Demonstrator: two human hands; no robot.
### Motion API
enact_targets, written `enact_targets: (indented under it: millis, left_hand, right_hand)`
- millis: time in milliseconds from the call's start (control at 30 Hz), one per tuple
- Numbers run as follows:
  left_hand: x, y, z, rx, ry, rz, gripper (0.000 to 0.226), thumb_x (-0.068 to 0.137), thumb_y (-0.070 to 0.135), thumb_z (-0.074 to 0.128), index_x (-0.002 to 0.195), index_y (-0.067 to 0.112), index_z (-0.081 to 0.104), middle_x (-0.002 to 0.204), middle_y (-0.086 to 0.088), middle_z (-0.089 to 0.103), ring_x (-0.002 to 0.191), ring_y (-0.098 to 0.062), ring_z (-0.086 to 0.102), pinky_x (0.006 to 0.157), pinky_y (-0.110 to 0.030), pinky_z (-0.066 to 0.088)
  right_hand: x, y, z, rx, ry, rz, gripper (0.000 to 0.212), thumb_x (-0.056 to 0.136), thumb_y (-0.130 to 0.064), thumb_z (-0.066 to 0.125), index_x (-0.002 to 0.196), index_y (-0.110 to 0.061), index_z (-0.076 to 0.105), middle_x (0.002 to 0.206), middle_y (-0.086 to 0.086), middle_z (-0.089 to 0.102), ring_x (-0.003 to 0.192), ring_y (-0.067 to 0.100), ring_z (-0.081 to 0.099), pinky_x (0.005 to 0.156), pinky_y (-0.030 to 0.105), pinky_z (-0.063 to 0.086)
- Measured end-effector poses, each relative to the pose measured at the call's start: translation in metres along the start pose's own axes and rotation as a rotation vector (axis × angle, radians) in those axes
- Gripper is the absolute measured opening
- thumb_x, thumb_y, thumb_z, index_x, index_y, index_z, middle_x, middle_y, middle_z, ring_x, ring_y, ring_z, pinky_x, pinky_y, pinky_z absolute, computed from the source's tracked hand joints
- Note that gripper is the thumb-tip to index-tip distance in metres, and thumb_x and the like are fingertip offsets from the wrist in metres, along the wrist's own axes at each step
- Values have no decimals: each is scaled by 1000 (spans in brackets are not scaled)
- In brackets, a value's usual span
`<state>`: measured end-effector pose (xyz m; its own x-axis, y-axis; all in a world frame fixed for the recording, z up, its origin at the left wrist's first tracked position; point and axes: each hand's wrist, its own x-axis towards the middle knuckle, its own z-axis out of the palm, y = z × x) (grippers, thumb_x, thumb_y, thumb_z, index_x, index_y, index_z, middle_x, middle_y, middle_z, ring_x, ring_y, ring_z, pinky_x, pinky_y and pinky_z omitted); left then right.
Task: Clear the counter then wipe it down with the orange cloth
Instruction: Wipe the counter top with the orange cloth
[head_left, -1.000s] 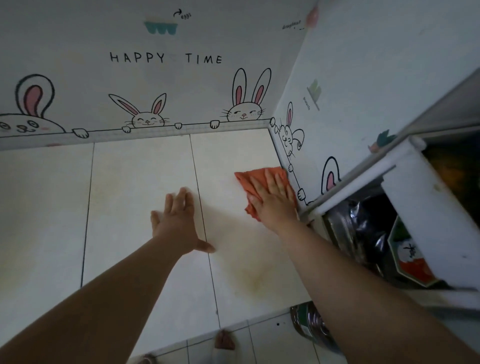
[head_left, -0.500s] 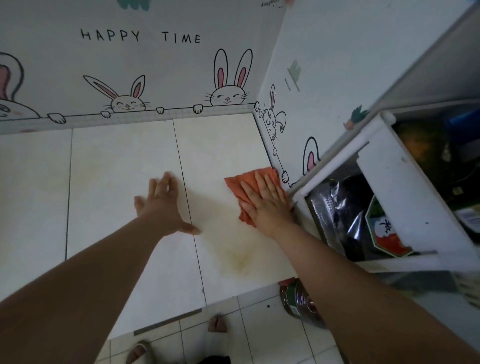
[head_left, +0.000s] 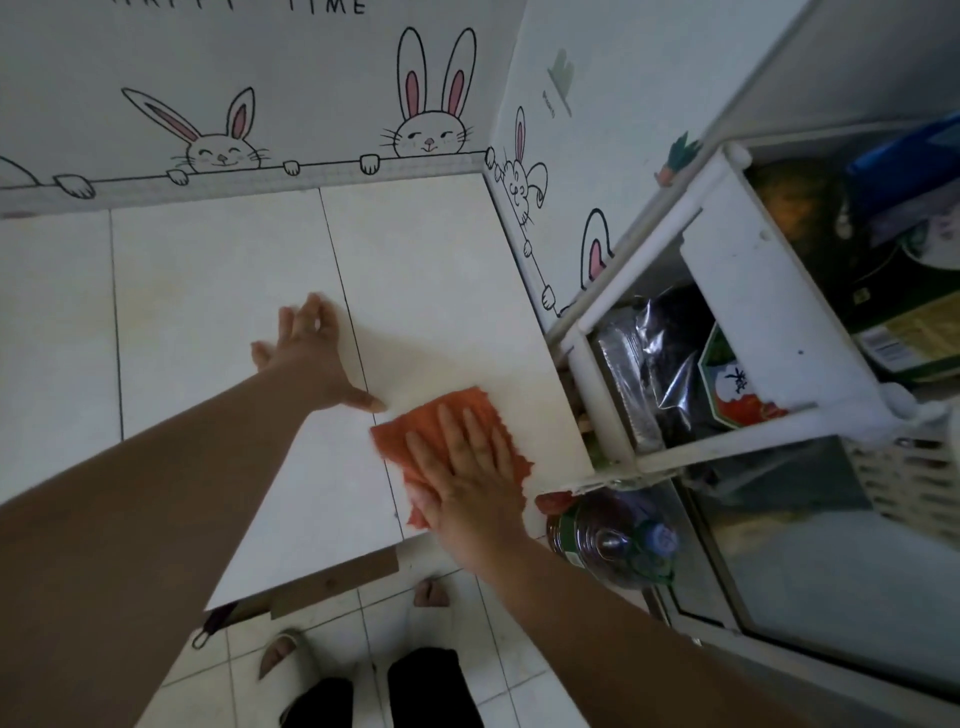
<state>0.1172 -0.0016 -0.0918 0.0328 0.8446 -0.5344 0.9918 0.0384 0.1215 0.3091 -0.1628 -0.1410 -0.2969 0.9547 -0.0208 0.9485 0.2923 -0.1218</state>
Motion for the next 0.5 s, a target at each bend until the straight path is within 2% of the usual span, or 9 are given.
enact_targets:
  millis: [100,167,233,300,367,400,500]
  left_hand:
    - [1,-1,1,7,-4,-4,155,39,72,79,149,15,-13,157,5,-14,145,-24,-7,106,-60,27]
    - [2,0,1,11,-6,-2,155,39,73,78,148,14,-14,157,5,-13,145,-24,-6,106,-59,28]
    - [2,0,2,8,-3,3,155,39,74,78,148,14,-15,157,5,-13,145,-24,-5,106,-59,28]
    - [2,-1,2,17,7,4,155,38,75,77,148,14,-14,156,6,-11,145,-24,-4,104,-59,30]
    - [3,-1,3,27,17,9,155,37,76,77,148,14,-12,155,6,-8,144,-24,-2,103,-57,32]
    - [3,-1,3,28,22,9,155,36,76,77,148,14,-11,155,6,-7,143,-23,-2,102,-56,33]
    - [4,0,3,32,17,-3,155,34,75,77,148,15,-8,153,7,-6,143,-22,-2,101,-55,33]
  right_hand:
    - [3,20,0,-66,-11,-218,61,97,-48,34,152,-33,10,162,4,-1,148,32,-2,116,58,14]
    - [3,53,-10,-129,33,-217,59,94,-46,34,149,-33,16,161,2,5,147,33,3,116,55,15]
    - [1,81,-17,-112,61,14,54,97,-47,21,148,-31,13,160,5,10,146,33,5,114,54,18]
    - [1,82,-16,-38,-24,313,56,96,-53,4,149,-34,5,161,9,1,147,32,-6,117,53,12]
    - [3,51,-9,-8,-30,444,60,94,-54,8,150,-32,6,161,10,1,146,32,-9,119,51,0]
    - [4,29,-7,-8,-27,412,61,94,-53,13,151,-30,10,160,11,5,146,33,-6,117,52,-2]
    - [-1,-35,3,16,-41,106,59,98,-48,20,152,-29,8,162,8,1,148,33,-3,118,56,7]
